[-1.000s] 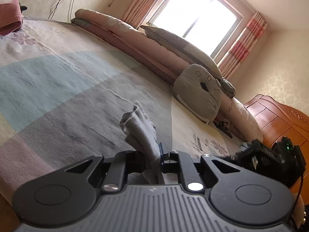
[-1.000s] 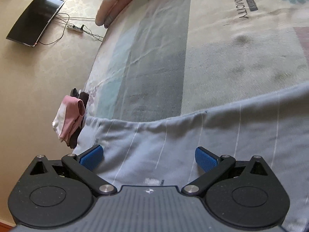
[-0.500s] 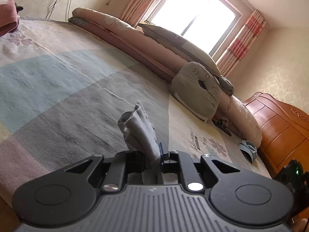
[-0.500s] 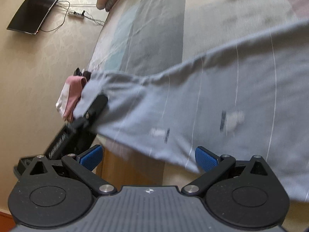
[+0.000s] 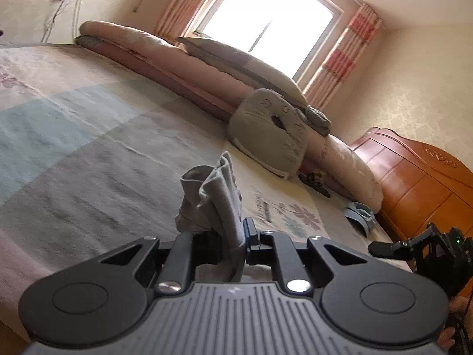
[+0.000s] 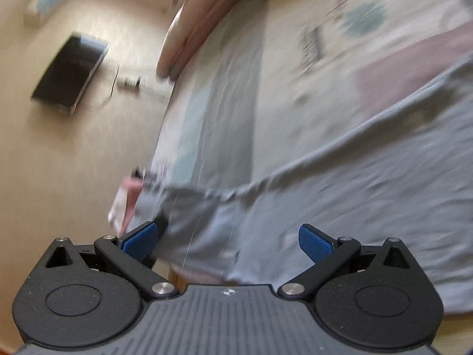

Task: Fold clothes
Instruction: 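Lower the grey sweatpants bundle onto the bed and open the left tool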

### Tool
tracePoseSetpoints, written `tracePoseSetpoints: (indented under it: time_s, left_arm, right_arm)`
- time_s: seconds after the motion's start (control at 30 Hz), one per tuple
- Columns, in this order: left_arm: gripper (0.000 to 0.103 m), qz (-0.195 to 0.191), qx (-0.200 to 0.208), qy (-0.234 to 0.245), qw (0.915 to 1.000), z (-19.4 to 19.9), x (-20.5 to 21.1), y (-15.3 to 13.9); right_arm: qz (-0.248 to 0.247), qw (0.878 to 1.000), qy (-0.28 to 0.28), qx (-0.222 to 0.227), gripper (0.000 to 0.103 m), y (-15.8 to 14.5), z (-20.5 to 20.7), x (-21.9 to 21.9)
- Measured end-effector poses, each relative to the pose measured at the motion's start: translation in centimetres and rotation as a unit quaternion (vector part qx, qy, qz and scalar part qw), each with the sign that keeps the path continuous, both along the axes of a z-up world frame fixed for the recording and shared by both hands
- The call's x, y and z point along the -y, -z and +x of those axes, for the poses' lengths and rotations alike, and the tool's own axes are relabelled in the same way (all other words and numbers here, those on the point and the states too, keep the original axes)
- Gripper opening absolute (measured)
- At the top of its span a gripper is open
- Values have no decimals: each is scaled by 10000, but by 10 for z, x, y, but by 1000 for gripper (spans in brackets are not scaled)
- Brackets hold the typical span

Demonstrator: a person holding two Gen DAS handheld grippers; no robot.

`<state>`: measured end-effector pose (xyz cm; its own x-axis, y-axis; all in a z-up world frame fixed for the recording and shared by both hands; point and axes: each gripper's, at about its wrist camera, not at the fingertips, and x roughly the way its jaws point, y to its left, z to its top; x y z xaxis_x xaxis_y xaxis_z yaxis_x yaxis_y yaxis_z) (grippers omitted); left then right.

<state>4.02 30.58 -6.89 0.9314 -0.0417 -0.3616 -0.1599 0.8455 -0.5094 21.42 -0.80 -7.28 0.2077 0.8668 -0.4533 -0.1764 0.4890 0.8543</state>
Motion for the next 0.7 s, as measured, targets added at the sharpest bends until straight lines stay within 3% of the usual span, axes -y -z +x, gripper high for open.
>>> tracePoseSetpoints:
  time_s: [0.3, 0.7]
  left_arm:
    - [12, 81, 22, 316, 9995, 15, 33, -17]
    - [12, 513, -182, 913, 9943, 44, 95, -26]
  right_arm:
    - [65, 9970, 771, 66, 103, 7, 7, 84]
    - [368, 9926, 1154, -15, 103, 19, -3, 140]
